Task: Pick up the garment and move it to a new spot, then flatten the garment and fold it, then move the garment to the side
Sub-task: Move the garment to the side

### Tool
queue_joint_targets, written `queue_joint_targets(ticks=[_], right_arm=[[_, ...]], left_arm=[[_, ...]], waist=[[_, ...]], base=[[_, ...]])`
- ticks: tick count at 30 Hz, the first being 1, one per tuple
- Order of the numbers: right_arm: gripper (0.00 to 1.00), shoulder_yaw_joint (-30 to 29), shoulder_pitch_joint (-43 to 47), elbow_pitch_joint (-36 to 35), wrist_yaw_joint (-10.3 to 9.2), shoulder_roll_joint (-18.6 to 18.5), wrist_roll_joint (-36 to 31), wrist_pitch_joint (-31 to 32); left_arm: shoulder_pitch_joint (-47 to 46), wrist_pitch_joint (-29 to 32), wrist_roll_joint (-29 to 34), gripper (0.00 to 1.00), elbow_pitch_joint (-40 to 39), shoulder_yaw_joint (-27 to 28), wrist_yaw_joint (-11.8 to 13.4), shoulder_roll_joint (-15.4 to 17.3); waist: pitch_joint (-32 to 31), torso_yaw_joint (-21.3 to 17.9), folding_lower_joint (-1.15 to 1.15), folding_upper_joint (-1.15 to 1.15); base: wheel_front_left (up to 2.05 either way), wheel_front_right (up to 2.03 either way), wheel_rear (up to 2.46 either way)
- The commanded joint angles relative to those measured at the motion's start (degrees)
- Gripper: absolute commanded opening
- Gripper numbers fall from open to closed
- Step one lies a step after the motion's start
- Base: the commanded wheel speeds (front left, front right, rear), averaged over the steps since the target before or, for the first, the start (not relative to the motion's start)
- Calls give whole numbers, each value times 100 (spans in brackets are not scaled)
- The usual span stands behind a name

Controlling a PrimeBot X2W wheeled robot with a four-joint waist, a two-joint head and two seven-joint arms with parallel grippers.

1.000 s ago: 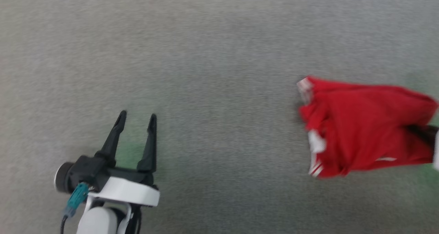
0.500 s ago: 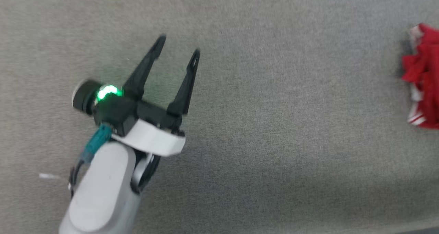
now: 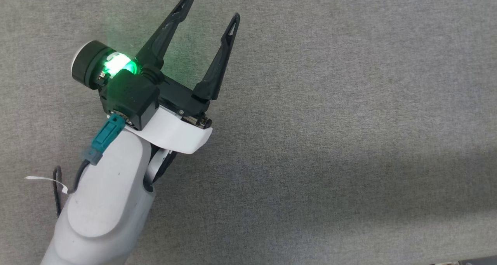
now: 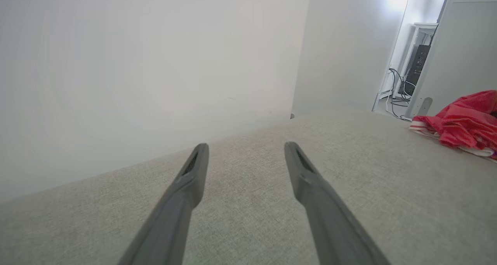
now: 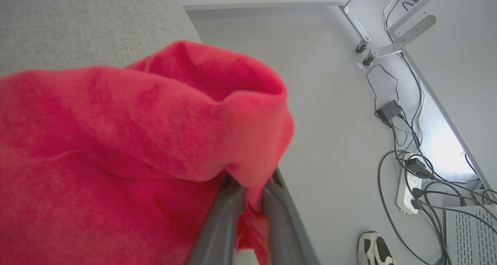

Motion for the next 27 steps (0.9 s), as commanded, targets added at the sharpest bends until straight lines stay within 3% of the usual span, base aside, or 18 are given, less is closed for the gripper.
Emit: queue_joint_targets(ticks=[1, 4, 5, 6, 7, 12, 17, 27], right_arm=[[0, 12, -109, 77, -5, 50, -56, -78], [0, 67, -332, 426, -5, 133, -224, -329], [11, 87, -385, 533, -5, 154, -296, -403], [52, 110, -440, 641, -5, 180, -373, -495], [100, 143, -486, 722, -5, 199, -436, -568], [100, 520, -498, 892, -5, 252, -671, -874], [100, 1064, -200, 625, -5, 404, -700, -1049], [100, 1934, 877, -376, -5, 1145, -94, -1828]], left_arm=[[-83, -32, 60, 100, -32, -1, 6, 14], [-77, -31, 65, 100, -47, 10, 6, 26], [-48, -31, 70, 100, -51, 21, 6, 22], [-10, -32, 77, 100, -52, 40, 6, 13], [39, -32, 74, 100, -48, 62, 6, 8], [513, -31, -5, 100, -3, 293, 6, -105], [1140, -32, -46, 100, 78, 592, 6, -271], [2512, -32, -110, 100, 385, 1171, 6, -513]], waist=[[7, 17, 0, 0], [-32, 22, 0, 0], [-62, 23, 0, 0], [-102, 25, 0, 0], [-154, 24, 0, 0], [-697, 42, 0, 0], [-1275, 130, 0, 0], [-2350, 492, 0, 0]], base=[[0, 0, 0], [0, 0, 0], [0, 0, 0], [0, 0, 0], [0, 0, 0], [0, 0, 0], [0, 0, 0], [0, 0, 0]])
